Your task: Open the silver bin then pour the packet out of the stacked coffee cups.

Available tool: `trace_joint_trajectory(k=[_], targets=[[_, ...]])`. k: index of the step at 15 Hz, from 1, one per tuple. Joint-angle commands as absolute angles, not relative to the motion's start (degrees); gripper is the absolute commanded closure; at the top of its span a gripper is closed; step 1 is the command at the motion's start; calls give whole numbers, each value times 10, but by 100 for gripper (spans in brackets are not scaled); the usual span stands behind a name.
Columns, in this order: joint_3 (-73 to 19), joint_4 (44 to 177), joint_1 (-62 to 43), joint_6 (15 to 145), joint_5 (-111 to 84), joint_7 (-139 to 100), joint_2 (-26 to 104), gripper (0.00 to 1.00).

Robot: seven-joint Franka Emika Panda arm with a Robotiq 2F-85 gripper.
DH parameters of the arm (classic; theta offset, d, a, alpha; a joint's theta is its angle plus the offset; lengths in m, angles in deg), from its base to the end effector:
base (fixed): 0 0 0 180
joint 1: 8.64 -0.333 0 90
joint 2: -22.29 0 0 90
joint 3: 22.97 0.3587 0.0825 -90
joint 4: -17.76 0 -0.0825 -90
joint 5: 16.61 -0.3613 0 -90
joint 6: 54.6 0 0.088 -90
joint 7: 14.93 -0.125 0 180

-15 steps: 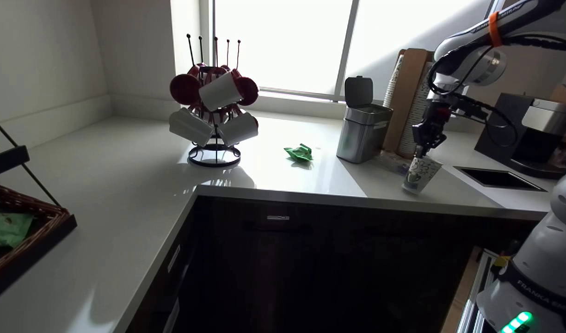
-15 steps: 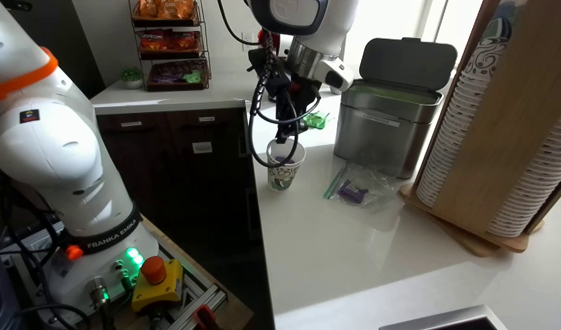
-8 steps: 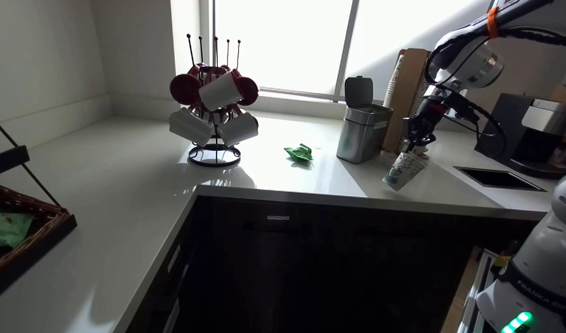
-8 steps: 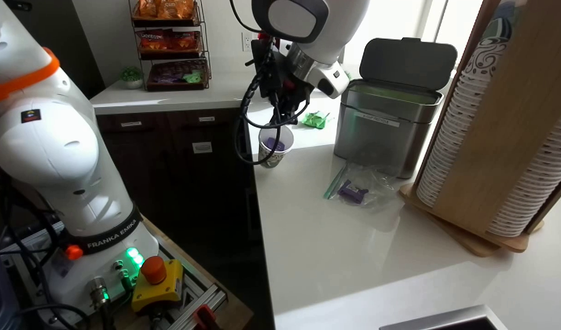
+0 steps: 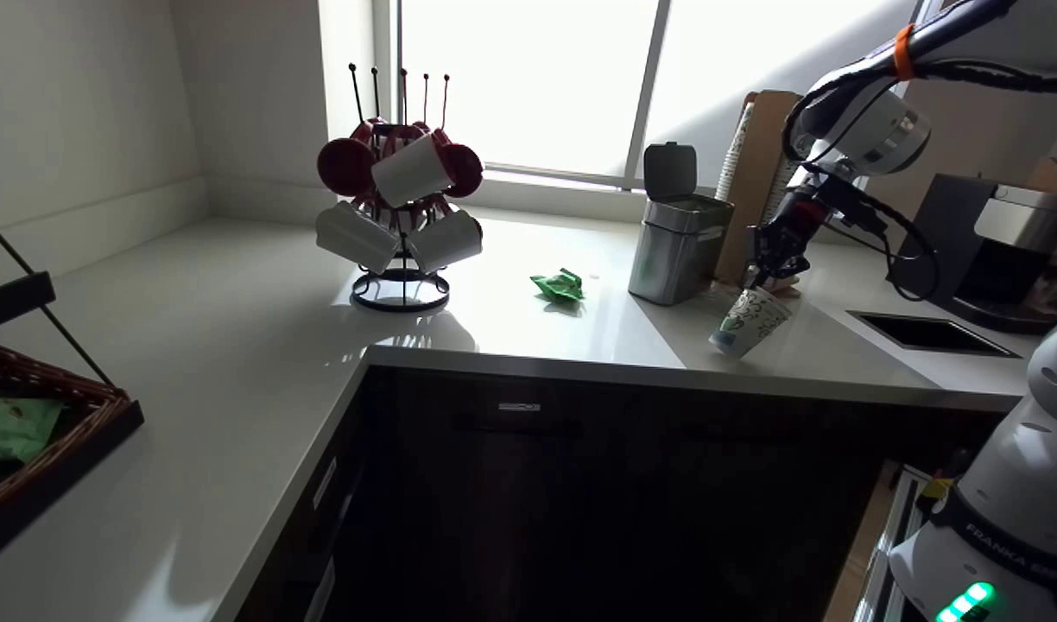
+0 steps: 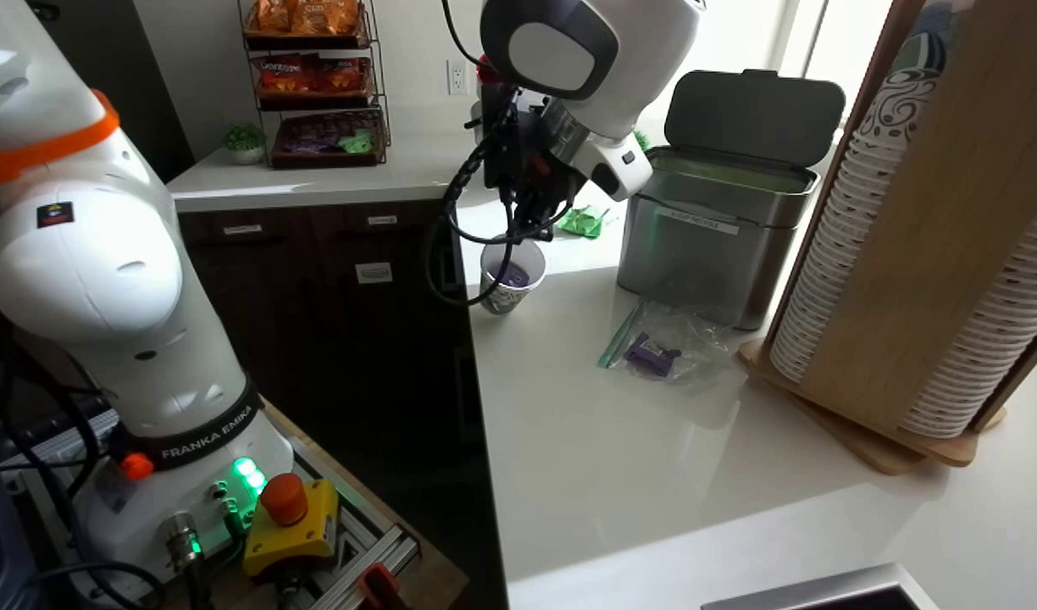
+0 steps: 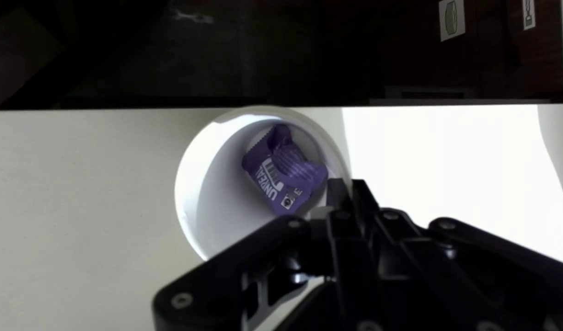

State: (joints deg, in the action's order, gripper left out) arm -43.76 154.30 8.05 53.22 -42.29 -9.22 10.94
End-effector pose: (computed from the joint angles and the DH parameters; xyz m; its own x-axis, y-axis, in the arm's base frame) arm 0.3444 -0.2179 0.4195 0.7475 -0.5923 -0.3007 -0.6592 -0.6060 -0.4452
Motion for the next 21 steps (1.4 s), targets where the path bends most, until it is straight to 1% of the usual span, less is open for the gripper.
trace_joint_trajectory(k=[1,14,21], targets=[[-435,1547,91,551,-414,-125,136,99],[-442,1544,125,563,-364,-179,129,99],[-435,1549,130,597,-271,-228,145,99]])
